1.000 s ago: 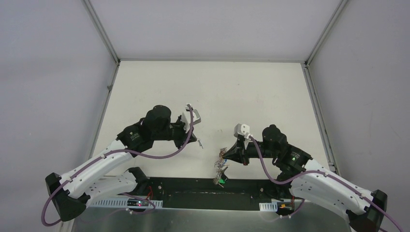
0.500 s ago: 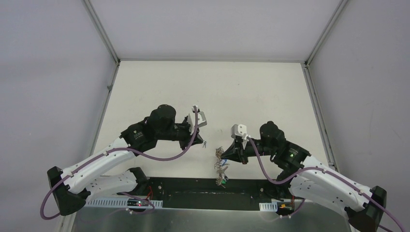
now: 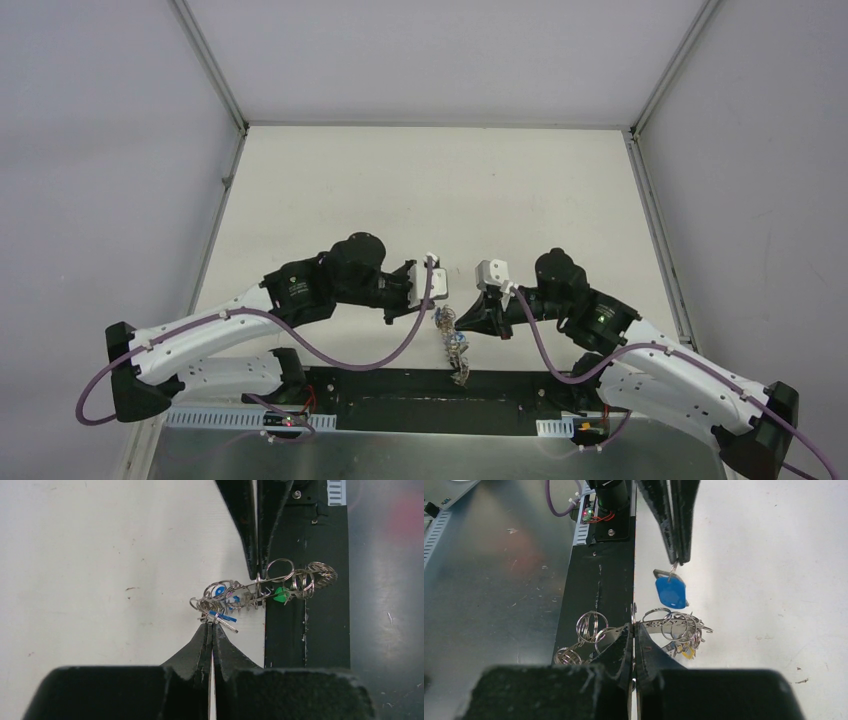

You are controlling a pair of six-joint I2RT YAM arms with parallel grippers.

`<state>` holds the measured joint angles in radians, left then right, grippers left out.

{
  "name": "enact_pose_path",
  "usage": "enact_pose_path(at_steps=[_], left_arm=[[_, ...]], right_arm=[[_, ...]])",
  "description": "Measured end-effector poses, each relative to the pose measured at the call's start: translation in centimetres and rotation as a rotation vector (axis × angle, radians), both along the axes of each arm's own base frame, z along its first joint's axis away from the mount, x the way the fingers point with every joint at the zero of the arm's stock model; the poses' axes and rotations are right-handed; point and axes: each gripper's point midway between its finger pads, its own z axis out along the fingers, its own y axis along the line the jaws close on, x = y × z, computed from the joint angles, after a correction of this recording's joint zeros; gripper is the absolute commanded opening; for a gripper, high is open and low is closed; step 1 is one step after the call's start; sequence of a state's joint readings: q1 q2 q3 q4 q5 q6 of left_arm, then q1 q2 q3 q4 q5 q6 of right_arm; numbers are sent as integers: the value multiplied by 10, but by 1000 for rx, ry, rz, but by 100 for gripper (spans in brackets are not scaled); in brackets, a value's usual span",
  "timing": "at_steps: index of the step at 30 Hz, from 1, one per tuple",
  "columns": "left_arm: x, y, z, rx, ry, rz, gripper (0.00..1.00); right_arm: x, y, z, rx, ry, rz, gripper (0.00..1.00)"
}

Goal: Put the keys on the keyring

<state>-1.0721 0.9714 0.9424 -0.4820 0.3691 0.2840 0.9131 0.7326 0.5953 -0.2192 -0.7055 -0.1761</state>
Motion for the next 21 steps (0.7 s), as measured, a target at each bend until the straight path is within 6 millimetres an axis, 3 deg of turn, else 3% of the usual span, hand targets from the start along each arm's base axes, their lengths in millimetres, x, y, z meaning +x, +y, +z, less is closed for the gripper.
enact_pose_path(at_steps=[9, 21], left_arm=[[-10, -16, 1, 59, -176, -79, 0], [-11, -22, 9, 75, -253, -69, 0]], right_arm=[[-1, 1, 2, 9, -11, 17, 0], [0, 4, 0, 5, -9, 20, 0]])
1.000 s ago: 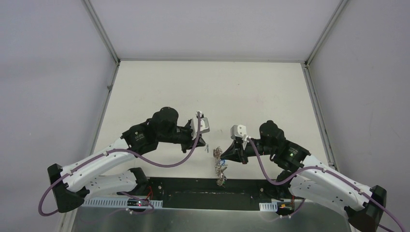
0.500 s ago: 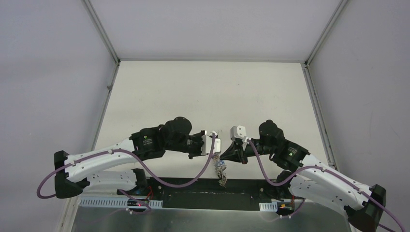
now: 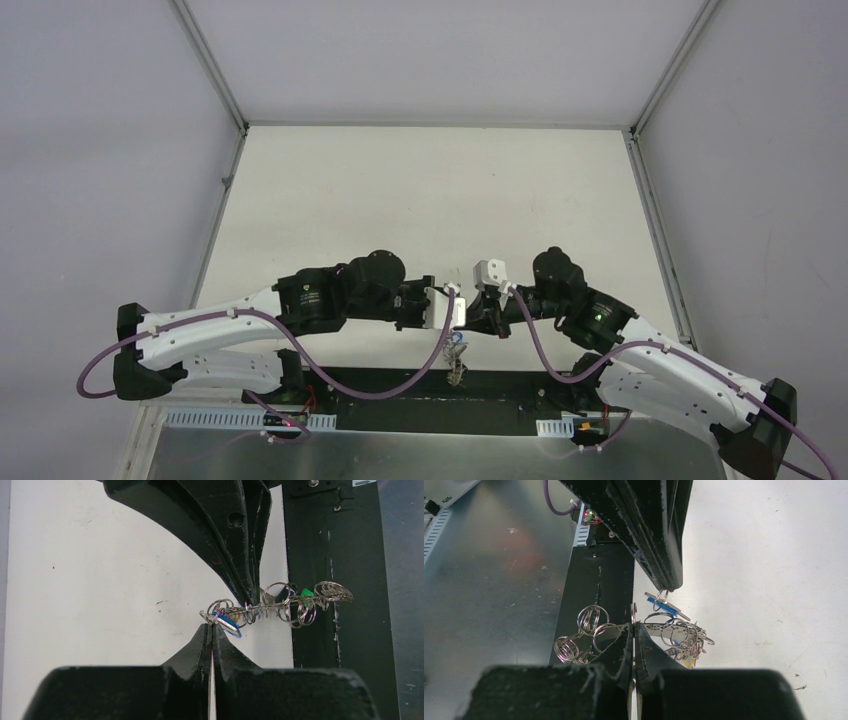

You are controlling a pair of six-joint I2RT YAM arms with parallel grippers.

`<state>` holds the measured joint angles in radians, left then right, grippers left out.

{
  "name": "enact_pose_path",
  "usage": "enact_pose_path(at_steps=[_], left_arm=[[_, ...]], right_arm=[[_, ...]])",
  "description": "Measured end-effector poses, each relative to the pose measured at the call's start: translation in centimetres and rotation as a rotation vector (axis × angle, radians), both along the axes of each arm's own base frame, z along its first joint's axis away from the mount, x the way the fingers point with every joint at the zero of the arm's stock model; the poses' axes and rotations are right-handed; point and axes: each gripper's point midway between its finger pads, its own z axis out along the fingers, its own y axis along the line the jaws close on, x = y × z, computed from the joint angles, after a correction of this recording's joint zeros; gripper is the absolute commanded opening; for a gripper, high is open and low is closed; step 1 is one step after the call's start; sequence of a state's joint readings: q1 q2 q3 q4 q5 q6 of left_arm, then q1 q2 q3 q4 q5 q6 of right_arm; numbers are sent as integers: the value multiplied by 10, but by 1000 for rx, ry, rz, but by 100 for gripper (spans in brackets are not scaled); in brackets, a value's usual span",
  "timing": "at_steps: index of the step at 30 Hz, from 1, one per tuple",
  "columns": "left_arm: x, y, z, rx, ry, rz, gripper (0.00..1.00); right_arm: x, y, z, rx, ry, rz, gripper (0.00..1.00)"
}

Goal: Put the keys on the keyring

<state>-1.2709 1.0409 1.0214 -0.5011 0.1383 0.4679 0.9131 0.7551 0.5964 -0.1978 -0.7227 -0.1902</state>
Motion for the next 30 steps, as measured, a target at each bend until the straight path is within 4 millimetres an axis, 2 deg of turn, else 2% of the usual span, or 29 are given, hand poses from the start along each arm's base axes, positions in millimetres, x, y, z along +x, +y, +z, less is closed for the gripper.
enact_pose_path(at_steps=[5, 15, 30], left_arm=[[-5, -2, 0, 5, -17, -14, 0], [-11, -3, -14, 78, -52, -33, 0], [-14, -1, -15, 94, -73, -27, 0]], right_arm=[[1, 1, 3, 12, -10, 0, 0], [1, 2, 4, 18, -12, -1, 0], [3, 2, 5, 17, -10, -12, 0]])
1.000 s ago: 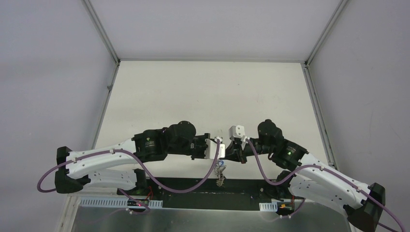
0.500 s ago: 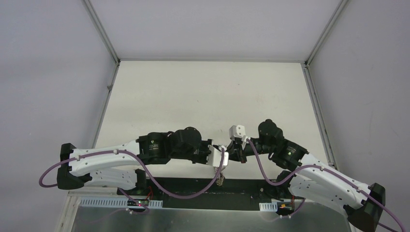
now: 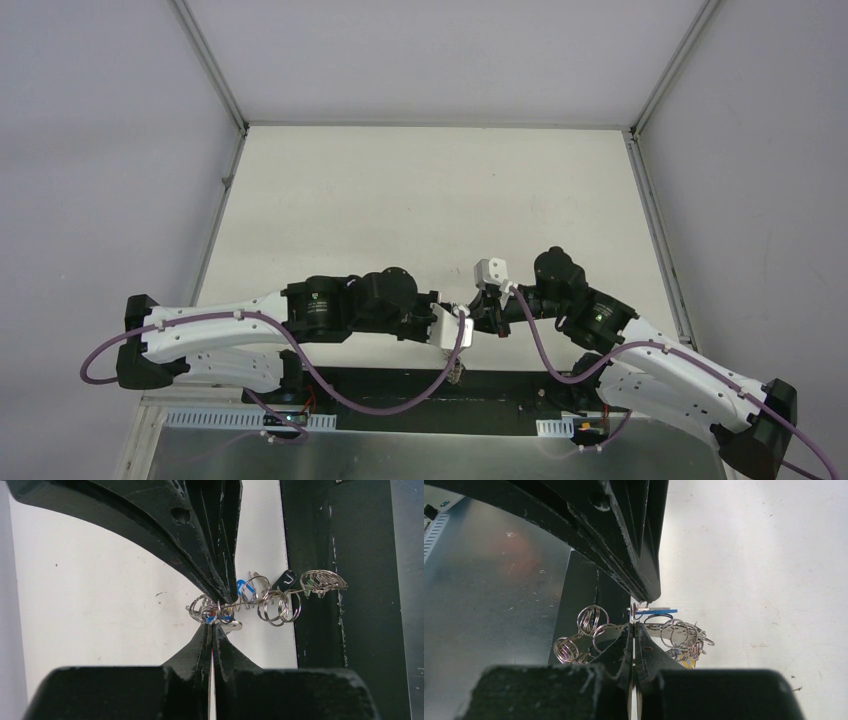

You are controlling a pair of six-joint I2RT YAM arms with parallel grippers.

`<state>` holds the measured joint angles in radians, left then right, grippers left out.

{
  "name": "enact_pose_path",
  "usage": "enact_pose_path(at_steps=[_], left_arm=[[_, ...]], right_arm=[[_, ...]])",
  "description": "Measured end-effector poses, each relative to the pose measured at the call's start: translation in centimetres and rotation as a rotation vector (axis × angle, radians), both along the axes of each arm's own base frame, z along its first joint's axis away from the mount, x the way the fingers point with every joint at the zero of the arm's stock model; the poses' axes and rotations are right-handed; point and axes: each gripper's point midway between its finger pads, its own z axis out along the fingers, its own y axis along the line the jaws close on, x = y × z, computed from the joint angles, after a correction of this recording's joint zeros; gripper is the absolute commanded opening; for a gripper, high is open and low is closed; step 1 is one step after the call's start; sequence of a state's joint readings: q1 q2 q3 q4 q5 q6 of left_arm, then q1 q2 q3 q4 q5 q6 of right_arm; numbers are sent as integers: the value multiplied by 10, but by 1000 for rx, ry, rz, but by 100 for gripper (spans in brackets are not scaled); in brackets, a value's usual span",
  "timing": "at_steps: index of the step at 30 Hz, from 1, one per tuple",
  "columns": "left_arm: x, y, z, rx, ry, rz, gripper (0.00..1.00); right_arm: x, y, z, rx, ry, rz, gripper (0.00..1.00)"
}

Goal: Put the keys on the keyring

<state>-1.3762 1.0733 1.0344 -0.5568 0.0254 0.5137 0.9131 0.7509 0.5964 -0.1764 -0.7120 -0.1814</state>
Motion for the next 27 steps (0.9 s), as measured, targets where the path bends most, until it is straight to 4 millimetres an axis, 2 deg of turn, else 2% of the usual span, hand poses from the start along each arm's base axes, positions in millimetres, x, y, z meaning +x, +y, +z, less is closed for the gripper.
enact_pose_path(at_steps=[11, 27], left_arm=[[5, -1, 13, -26, -12, 42, 0], [-7, -4, 13, -25, -11, 9, 0]], right_arm=[[-1, 0, 0, 1, 1, 3, 0], [-1, 0, 0, 0, 6, 1, 0]])
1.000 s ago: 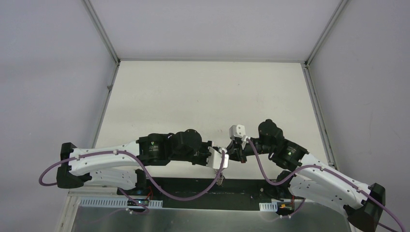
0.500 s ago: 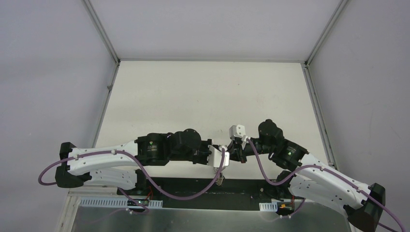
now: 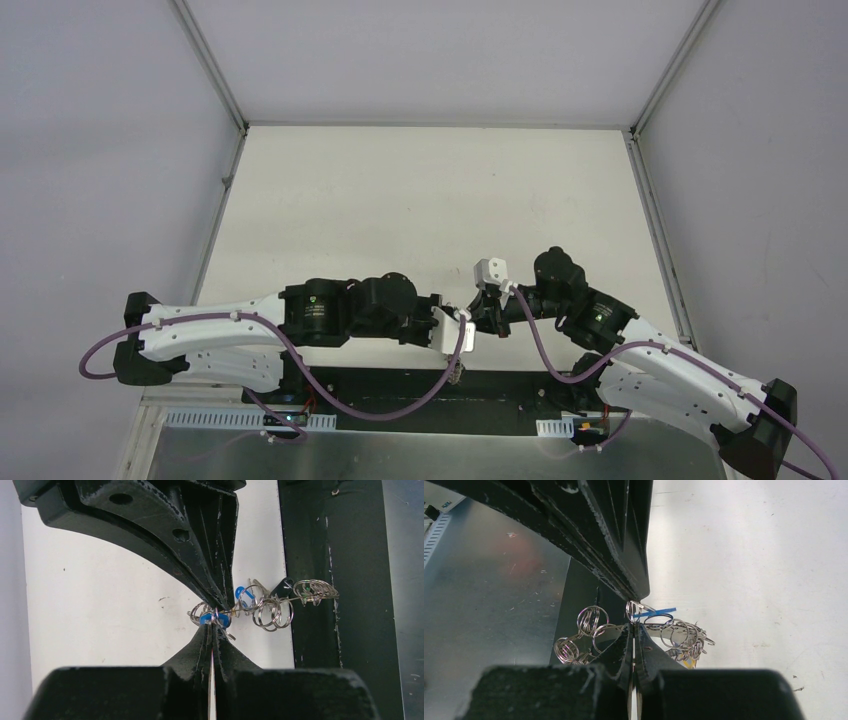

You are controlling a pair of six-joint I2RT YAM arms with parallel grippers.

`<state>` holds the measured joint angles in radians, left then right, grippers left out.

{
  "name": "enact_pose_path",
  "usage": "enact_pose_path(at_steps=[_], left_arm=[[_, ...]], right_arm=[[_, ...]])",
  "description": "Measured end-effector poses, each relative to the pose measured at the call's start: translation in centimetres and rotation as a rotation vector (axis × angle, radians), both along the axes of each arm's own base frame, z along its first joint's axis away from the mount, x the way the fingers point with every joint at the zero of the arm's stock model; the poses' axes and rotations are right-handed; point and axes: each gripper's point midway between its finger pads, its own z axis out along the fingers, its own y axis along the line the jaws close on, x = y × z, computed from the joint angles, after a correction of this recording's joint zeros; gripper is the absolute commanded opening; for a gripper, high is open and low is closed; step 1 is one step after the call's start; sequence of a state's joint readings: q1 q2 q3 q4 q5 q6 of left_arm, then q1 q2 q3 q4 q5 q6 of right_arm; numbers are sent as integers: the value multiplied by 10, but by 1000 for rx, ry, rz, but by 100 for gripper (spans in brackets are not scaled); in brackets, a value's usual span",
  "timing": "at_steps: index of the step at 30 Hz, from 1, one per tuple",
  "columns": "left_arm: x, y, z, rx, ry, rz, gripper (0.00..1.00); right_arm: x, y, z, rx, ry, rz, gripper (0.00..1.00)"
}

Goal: Put the keys on the keyring

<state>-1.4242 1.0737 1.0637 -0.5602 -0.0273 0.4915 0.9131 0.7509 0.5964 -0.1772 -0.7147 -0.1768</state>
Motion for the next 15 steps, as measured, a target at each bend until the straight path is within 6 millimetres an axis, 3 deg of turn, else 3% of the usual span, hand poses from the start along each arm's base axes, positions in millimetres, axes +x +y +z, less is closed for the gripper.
enact_pose_path(at_steps=[15], left_arm=[[2, 9, -8, 51, -19, 28, 0]], right_arm=[[0, 0, 0, 0, 3, -1, 0]])
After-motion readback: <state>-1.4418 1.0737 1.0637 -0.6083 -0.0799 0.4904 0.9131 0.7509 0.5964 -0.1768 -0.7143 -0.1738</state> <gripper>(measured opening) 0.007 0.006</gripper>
